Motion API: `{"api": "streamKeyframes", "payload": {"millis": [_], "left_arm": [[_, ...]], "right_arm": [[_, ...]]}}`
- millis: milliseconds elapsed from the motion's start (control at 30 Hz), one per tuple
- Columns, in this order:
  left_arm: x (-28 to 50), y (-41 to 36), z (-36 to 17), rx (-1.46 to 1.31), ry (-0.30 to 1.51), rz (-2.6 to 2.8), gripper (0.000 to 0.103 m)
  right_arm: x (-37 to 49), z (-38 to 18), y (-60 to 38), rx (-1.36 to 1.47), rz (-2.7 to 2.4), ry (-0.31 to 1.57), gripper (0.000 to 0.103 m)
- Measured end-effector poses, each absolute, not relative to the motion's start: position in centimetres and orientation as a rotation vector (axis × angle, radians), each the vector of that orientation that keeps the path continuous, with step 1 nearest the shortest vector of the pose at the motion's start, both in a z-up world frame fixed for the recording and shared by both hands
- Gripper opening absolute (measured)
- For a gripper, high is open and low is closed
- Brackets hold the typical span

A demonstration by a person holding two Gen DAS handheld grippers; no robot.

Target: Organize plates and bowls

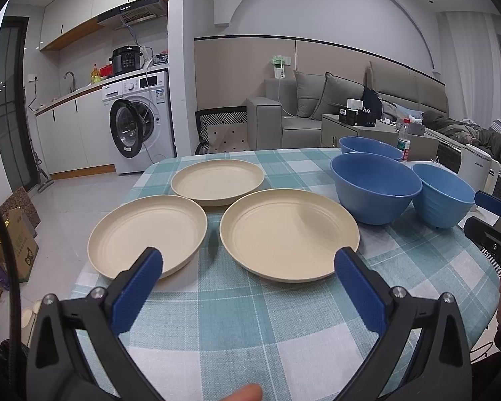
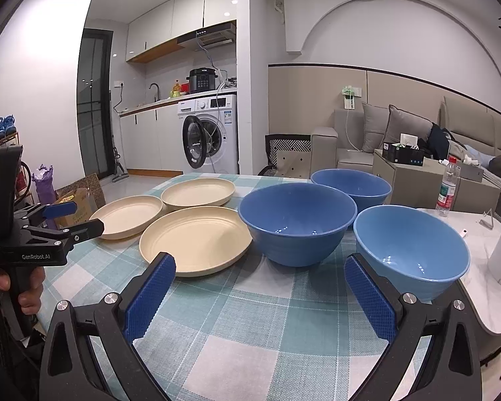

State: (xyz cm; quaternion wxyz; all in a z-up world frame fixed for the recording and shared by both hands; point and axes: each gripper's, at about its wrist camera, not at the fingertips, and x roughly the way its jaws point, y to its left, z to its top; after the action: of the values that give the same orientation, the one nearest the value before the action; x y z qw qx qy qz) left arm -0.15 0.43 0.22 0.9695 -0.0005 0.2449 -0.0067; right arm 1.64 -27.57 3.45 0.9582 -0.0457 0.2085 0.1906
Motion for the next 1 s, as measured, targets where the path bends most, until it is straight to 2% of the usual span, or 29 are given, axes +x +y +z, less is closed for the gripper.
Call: {"api": "streamKeyframes", "payload": {"millis": [1000], "left_arm": [[0.34, 0.74, -0.2, 0.016, 0.494, 0.005, 0.103]], "right_arm": [[1.8, 3.26, -27.61, -0.091, 0.375, 0.427, 0.103]]}}
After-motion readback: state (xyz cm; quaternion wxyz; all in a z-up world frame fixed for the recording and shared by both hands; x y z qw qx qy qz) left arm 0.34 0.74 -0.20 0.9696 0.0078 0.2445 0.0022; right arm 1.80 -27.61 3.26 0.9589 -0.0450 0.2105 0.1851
